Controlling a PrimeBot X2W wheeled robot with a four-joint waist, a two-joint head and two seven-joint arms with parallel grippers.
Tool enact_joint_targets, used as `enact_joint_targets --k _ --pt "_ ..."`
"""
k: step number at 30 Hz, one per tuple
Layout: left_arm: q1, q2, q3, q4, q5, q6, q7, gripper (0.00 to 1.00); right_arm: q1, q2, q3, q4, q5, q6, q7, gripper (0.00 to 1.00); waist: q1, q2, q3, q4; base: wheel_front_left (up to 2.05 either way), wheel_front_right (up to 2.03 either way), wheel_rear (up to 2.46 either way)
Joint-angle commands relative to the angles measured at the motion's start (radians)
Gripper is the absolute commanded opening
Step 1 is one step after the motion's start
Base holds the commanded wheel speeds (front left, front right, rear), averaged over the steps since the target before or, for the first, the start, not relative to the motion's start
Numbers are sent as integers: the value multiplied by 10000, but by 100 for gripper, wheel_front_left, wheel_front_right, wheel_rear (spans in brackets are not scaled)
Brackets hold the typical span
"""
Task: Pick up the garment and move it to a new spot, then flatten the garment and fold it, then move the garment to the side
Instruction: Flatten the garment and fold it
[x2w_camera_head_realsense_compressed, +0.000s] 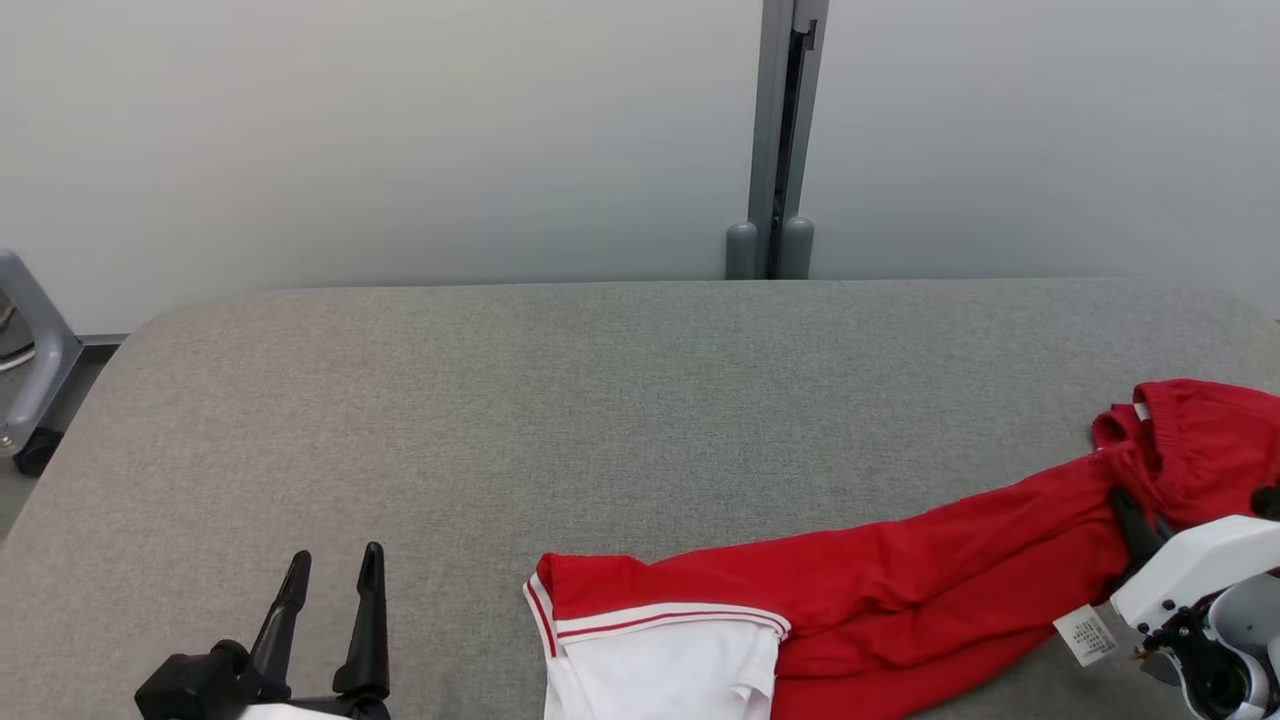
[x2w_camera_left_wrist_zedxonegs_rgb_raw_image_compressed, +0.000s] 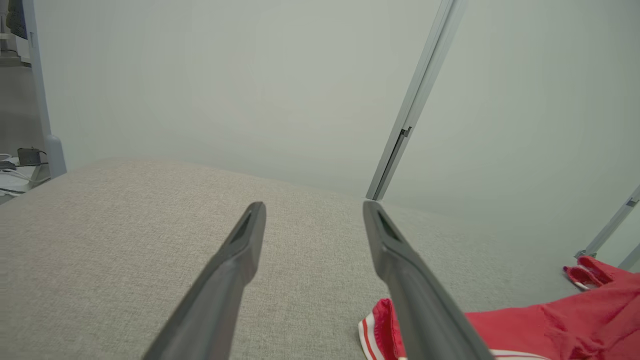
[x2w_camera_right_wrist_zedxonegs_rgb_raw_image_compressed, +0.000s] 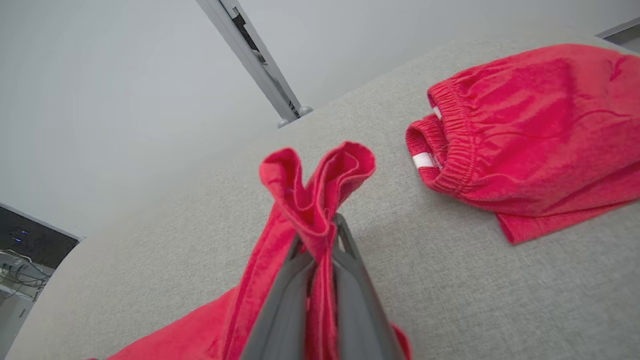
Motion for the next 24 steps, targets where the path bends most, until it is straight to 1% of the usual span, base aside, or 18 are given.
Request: enact_joint_targets --k 1,5,6,10,13,15,17,19,24 --pt "-152 49 30 25 8 -29 -14 100 207 34 -74 -341 -157 4 -22 0 0 -1 -43 95 0 0 0" --pt "-60 118 78 32 3 23 -14 100 623 454 -138 -1889 -535 4 124 0 0 -1 -146 286 0 0 0" --pt "-60 118 78 32 3 23 -14 100 623 454 -138 -1889 -535 4 124 0 0 -1 -146 286 0 0 0" --pt "15 152 83 29 -15 53 -9 100 1308 968 -38 -3803 -744 4 701 0 0 -1 -220 512 0 0 0" --pt "2 188 83 -1 -27 81 6 100 1754 1311 326 -5019 -792 4 1214 0 0 -1 -238 722 0 0 0" --pt "-40 220 77 -27 -31 103 28 100 1978 1486 694 -5584 -669 4 1515 0 0 -1 -237 894 0 0 0" --pt "-93 225 51 -50 -32 106 45 100 2124 1591 1068 -5825 -528 4 1721 0 0 -1 -228 1084 0 0 0" --pt "-142 235 10 -64 -38 102 77 100 2165 1665 1469 -5779 -453 4 1807 0 0 -1 -214 1304 0 0 0" --pt "-244 268 -71 -37 -50 106 142 100 1793 1708 2353 -4911 -26 4 1397 0 0 -1 -165 1913 0 0 0"
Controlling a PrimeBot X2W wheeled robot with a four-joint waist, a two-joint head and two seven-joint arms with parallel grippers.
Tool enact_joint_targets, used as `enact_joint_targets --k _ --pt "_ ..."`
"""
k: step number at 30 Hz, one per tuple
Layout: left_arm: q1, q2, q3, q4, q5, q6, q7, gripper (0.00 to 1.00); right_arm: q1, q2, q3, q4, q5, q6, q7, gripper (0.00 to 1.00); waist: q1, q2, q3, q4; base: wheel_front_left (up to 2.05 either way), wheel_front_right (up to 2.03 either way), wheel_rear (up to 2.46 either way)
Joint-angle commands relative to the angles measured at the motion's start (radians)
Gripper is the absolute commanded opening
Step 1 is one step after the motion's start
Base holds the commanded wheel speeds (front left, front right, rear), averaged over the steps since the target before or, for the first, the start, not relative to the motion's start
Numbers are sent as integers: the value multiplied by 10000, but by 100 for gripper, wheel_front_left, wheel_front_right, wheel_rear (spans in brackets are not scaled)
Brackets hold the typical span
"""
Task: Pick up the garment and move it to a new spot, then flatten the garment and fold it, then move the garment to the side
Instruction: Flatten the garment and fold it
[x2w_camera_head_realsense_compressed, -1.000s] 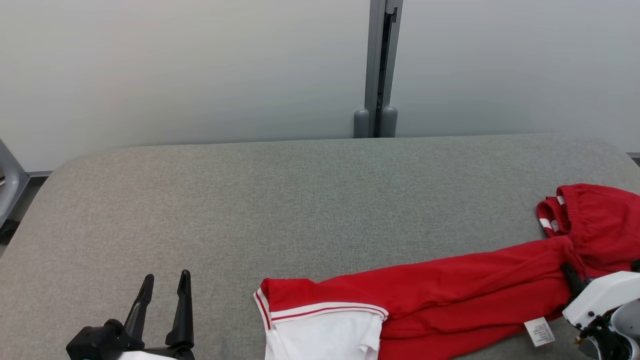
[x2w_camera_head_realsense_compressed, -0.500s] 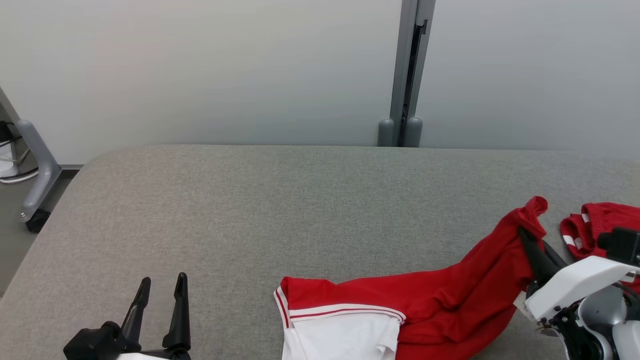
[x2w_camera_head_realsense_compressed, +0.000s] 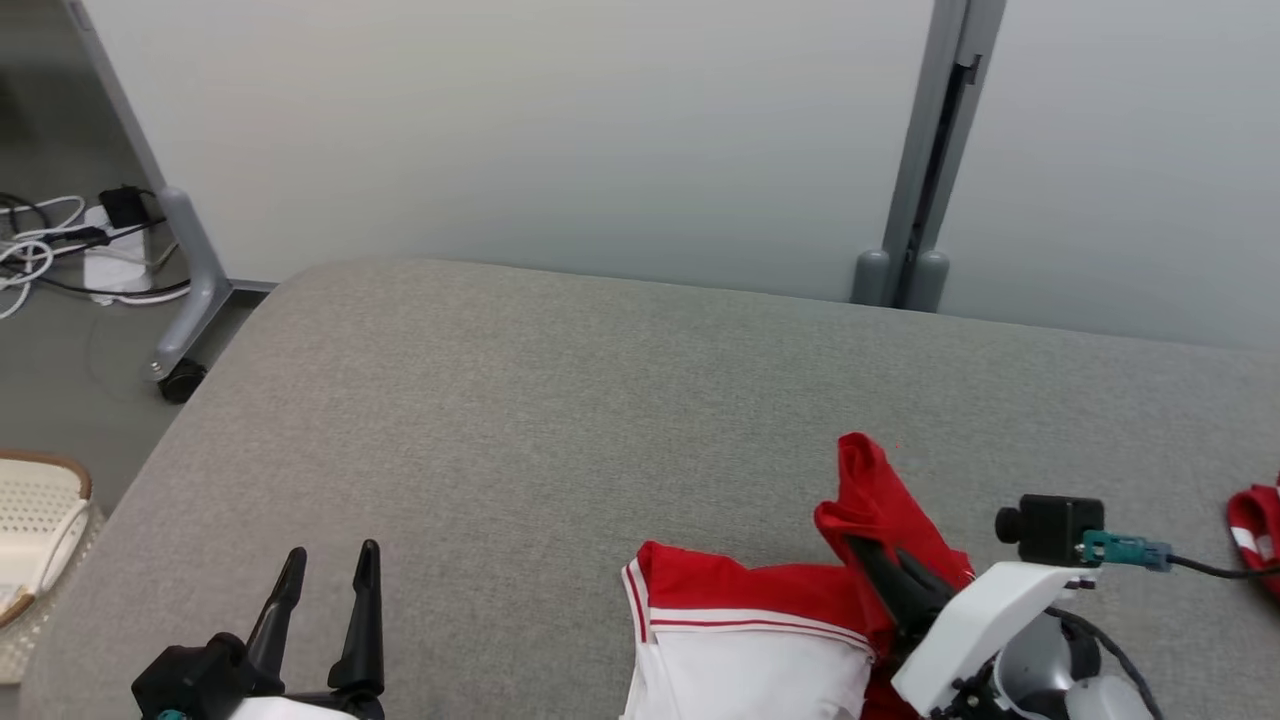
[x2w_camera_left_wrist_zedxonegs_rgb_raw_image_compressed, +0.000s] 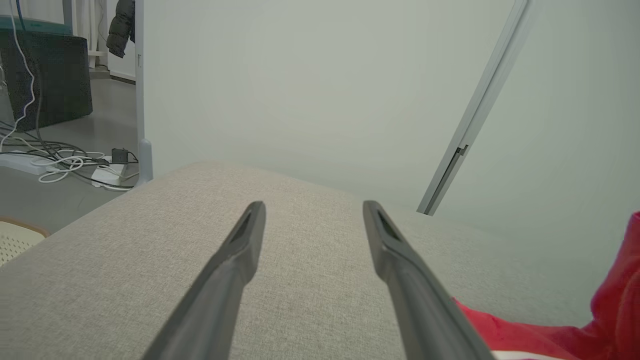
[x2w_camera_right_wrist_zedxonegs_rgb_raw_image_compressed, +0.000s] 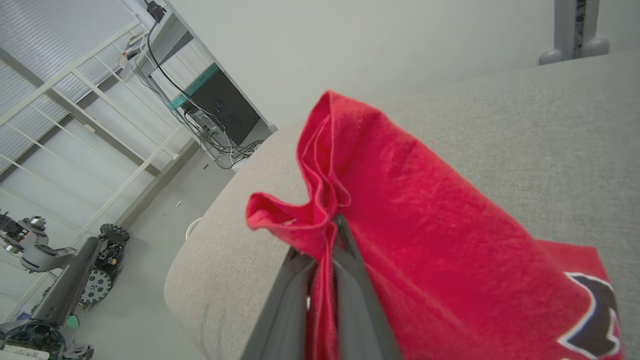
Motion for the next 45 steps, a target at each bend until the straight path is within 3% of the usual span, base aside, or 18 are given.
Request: enact_joint_targets --k 1,11,21,22,23,24,34,45 --pt "-245 53 -27 12 -26 3 15 100 -251 -28 267 365 79 5 -264 0 0 0 44 415 0 0 0" --pt "-424 155 -221 152 -25 -70 120 100 -1312 -33 2431 3224 1575 5 -1802 0 0 0 166 1603 0 0 0" --pt "-477 223 -247 243 -101 -10 116 100 -2297 -39 4114 5068 2644 5 -2813 0 0 0 226 1860 0 0 0" --pt "-475 219 -256 275 -129 14 115 100 -2457 -36 4448 5378 2923 5 -2958 10 0 0 218 1815 0 0 0" --pt "-475 219 -261 290 -142 13 114 100 -2544 -36 4619 5512 3047 5 -3036 42 0 0 211 1775 0 0 0" --pt "-476 223 -254 307 -141 33 108 100 -2672 -36 4984 5540 3414 5 -3180 100 0 0 191 1662 0 0 0" --pt "-283 255 -158 263 -250 127 39 100 -3176 -68 5625 4389 4520 5 -4294 100 0 0 16 662 0 0 0" --pt "-67 128 14 -4 -197 280 -94 100 -3002 -2168 3965 2877 3070 5 -5585 100 0 0 -196 -707 0 0 0"
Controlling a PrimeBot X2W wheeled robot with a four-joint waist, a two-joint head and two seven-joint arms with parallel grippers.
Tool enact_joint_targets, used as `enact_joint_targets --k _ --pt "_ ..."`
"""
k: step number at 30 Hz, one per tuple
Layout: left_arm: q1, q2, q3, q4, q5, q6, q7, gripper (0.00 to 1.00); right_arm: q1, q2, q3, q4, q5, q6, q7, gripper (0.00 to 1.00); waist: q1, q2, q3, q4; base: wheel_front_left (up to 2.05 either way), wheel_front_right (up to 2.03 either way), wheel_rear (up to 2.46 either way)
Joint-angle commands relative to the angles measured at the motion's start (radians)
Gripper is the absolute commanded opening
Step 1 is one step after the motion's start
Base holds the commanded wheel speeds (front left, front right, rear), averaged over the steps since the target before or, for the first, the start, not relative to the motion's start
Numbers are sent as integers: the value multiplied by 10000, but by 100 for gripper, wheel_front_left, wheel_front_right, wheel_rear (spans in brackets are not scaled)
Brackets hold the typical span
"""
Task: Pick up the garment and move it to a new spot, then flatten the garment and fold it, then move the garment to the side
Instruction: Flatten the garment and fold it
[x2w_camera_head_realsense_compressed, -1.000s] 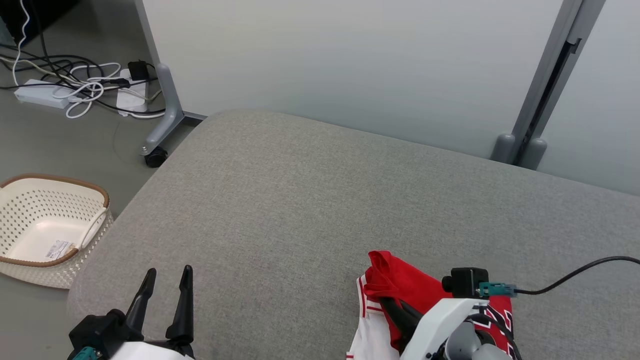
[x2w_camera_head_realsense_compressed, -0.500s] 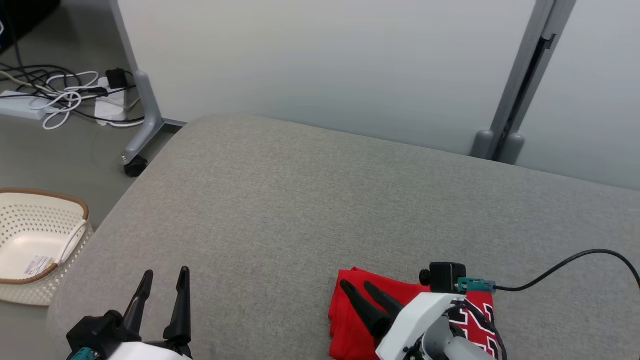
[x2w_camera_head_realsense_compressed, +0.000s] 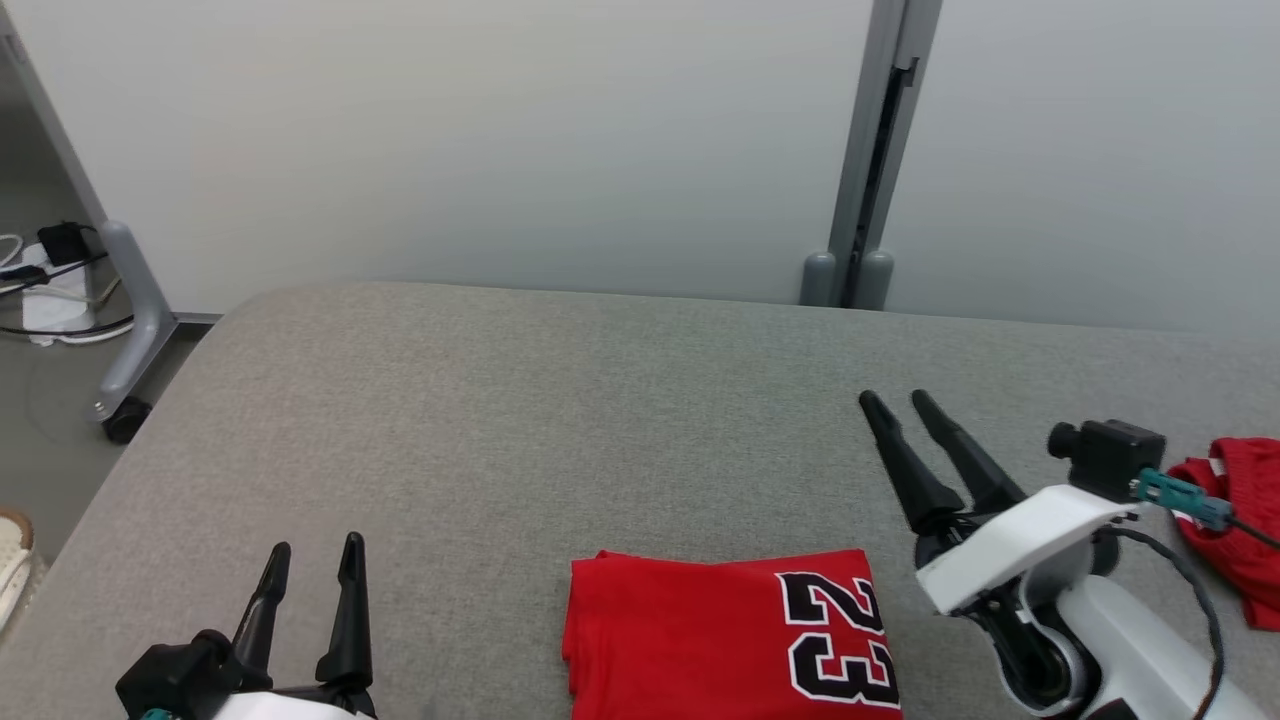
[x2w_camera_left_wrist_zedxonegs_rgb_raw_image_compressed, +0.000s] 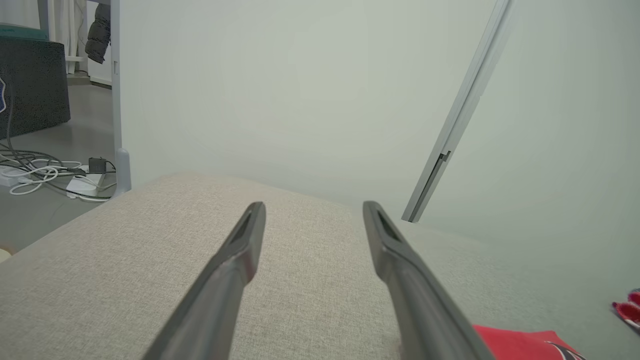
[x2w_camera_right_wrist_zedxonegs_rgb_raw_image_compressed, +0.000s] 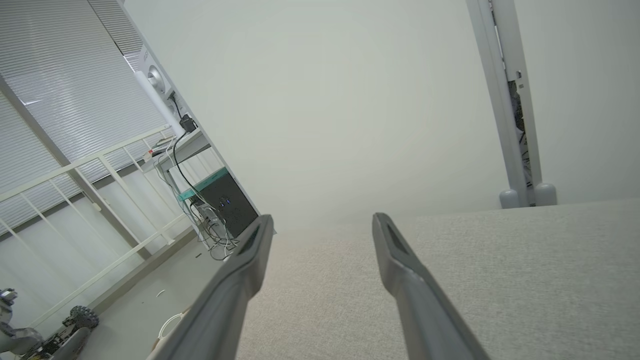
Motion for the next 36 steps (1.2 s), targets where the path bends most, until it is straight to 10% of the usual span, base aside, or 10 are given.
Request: enact_joint_targets --k 1,20,36 --pt "71 42 71 -84 68 64 -34 100 251 -182 -218 -91 -257 5 -106 100 0 -1 -60 -269 0 0 0" --pt "537 -205 1003 -952 766 1 -85 100 3328 665 -4513 -1328 -6096 4 -429 100 0 -1 -65 -990 0 0 0" --pt "457 -521 1171 -715 1252 -299 -86 100 3702 1404 -5219 -1806 -7299 4 -424 100 0 -1 -61 -1019 0 0 0"
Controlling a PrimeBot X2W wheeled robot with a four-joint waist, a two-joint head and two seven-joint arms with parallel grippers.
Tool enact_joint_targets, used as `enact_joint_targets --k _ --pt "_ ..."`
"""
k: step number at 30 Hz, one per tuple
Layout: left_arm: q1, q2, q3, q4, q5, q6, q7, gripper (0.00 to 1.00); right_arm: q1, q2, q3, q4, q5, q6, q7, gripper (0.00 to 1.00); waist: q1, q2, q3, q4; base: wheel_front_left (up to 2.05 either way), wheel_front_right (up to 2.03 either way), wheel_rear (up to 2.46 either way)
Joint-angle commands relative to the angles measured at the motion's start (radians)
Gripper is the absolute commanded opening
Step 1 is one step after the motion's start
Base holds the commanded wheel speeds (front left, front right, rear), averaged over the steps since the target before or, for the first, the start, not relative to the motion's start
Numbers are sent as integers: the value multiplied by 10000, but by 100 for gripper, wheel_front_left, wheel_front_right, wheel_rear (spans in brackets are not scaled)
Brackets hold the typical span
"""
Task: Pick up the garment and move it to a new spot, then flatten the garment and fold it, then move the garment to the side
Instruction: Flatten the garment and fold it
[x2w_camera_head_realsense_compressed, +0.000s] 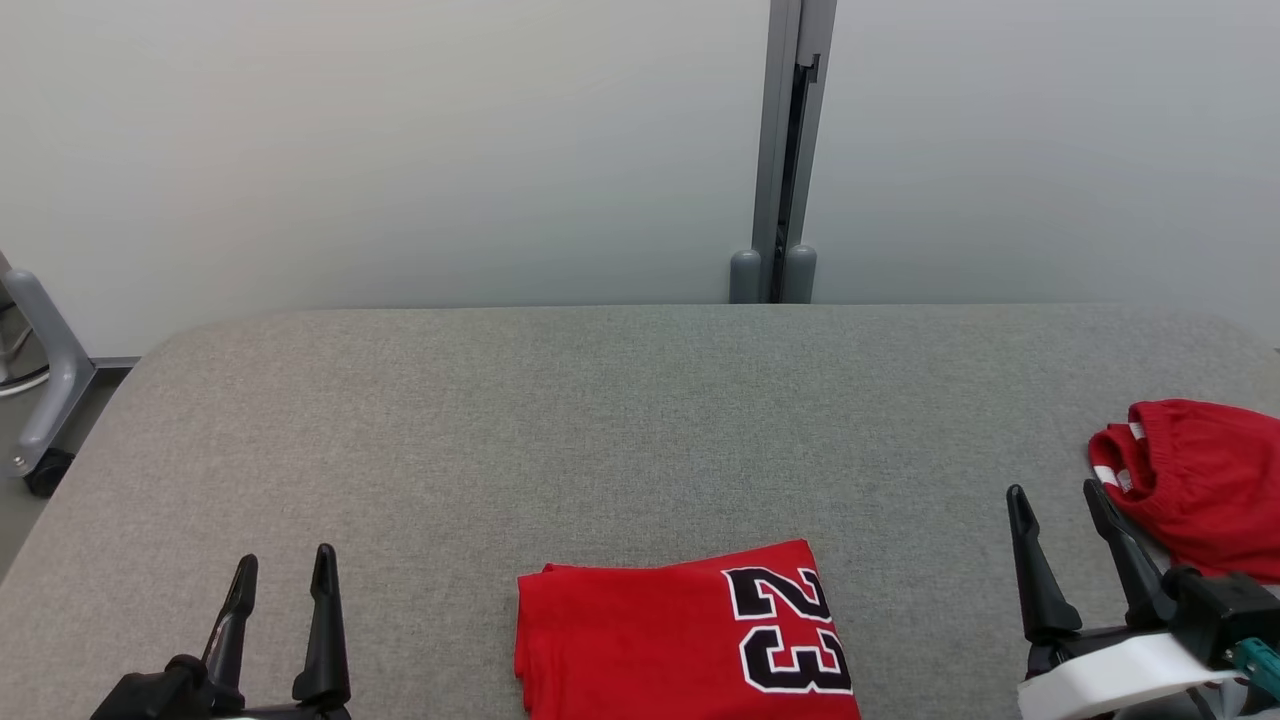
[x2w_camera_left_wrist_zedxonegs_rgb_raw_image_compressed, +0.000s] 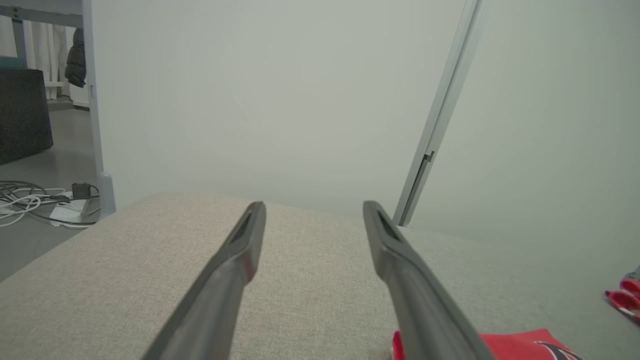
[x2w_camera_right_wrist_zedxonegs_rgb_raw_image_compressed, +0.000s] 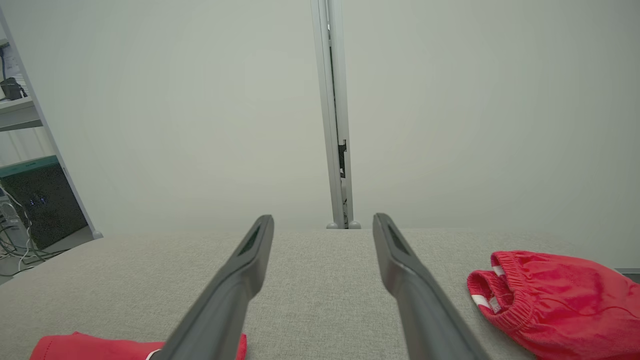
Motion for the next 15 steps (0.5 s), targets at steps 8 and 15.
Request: enact_joint_targets --k 8,15 --pt "-196 -19 88 67 192 -127 -41 100 -81 45 3 94 -117 2 -47 100 0 0 -17 41 0 0 0" --pt "-201 -47 71 106 276 -151 -41 100 -103 44 -6 208 -188 2 -48 100 0 0 -40 79 0 0 0"
